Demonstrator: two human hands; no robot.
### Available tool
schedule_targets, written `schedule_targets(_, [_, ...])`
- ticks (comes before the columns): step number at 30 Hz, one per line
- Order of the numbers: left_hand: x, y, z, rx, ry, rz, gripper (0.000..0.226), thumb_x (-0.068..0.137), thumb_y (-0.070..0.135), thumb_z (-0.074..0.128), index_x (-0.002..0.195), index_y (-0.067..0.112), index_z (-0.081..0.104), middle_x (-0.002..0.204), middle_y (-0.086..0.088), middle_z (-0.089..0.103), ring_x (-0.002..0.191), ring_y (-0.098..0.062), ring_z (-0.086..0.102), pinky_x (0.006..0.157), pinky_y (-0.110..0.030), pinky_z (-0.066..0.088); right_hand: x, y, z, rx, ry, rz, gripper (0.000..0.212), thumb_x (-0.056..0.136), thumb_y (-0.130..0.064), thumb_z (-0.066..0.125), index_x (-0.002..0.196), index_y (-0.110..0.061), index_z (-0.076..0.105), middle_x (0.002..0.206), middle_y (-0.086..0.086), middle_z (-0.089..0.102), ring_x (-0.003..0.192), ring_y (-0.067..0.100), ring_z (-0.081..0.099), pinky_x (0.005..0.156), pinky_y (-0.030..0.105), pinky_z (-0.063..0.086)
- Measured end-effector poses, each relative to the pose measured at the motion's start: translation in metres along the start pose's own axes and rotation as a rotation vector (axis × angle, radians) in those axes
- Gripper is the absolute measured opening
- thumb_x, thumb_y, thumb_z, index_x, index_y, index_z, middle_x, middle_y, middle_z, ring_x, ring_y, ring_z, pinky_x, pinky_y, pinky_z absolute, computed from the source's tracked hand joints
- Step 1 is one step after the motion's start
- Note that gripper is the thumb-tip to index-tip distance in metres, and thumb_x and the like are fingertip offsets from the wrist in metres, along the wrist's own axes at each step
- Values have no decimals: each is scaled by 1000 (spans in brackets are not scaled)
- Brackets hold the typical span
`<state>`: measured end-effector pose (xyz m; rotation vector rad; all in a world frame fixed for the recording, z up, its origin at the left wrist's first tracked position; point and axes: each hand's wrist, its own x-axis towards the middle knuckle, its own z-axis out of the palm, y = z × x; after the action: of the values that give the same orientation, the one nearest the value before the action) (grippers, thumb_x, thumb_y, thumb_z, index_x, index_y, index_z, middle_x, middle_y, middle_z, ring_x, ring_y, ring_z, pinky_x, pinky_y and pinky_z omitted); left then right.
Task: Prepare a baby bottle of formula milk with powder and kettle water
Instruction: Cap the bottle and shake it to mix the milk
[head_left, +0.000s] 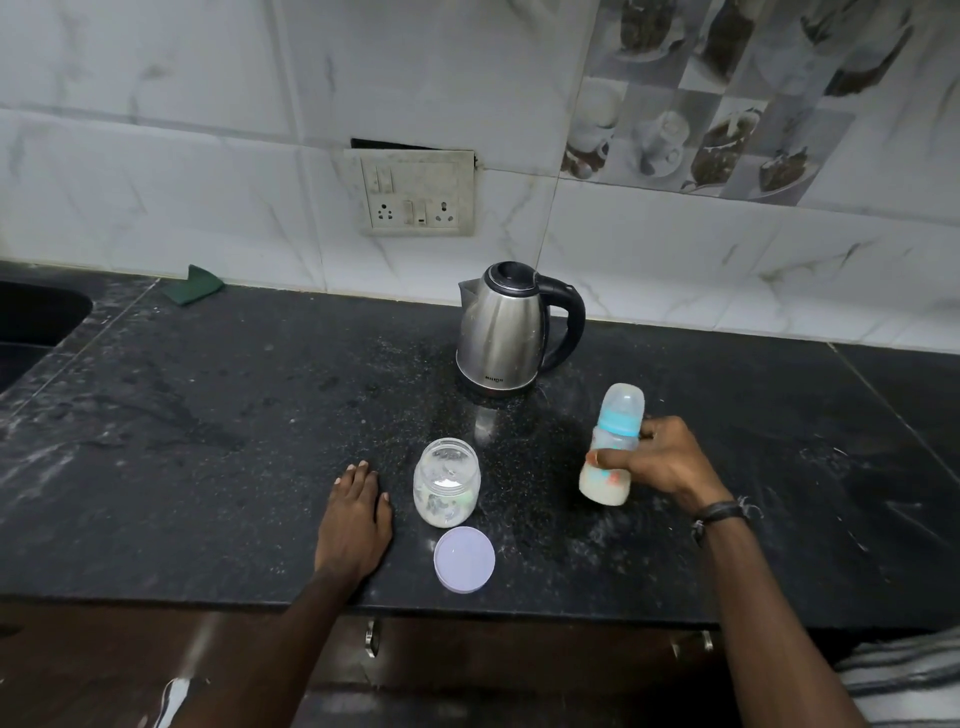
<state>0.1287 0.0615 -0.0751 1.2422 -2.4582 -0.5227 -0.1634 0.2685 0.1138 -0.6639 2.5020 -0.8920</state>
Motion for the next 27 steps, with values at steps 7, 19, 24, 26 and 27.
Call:
schedule_targets(7, [0, -1, 1, -1, 1, 5, 61, 95, 36, 29, 123, -7, 63, 137, -26, 56, 131, -41, 51, 113, -50, 38, -1, 3, -6, -121, -107, -8, 46, 51, -38, 92, 89, -18, 75, 87, -2, 75, 80, 15, 71, 80, 40, 58])
schedule_targets(19, [1, 0, 0, 5, -9, 2, 64, 95, 37, 28, 125, -7, 62, 139, -26, 55, 132, -41, 49, 114, -50, 37, -4, -1, 4, -74, -15, -110, 44, 55, -37, 93, 89, -21, 71, 90, -1, 75, 81, 14, 71, 78, 39, 59])
schedule_targets(24, [0, 0, 0, 4, -5, 2, 64, 94, 37, 28, 125, -8, 62, 138, -27, 56, 131, -41, 51, 114, -49, 35, -5, -4, 9, -85, 10, -93, 47, 53, -42, 92, 90, -21, 71, 93, 0, 75, 85, 16, 70, 80, 41, 58])
schedule_targets(26, [0, 1, -1, 7, -17, 0, 64, 95, 37, 28, 125, -8, 63, 137, -27, 56, 131, -41, 51, 114, -49, 35, -4, -5, 10, -118, 25, -78, 56, 48, -48, 90, 90, -18, 69, 93, 1, 72, 86, 21, 69, 78, 42, 58])
schedule_targets(27, [0, 1, -1, 9, -19, -3, 64, 95, 37, 28, 125, -8, 62, 138, -27, 56, 131, -41, 51, 114, -49, 35, -4, -5, 11, -121, -3, -73, 54, 47, -48, 90, 87, -18, 69, 90, 0, 72, 85, 21, 70, 77, 41, 58])
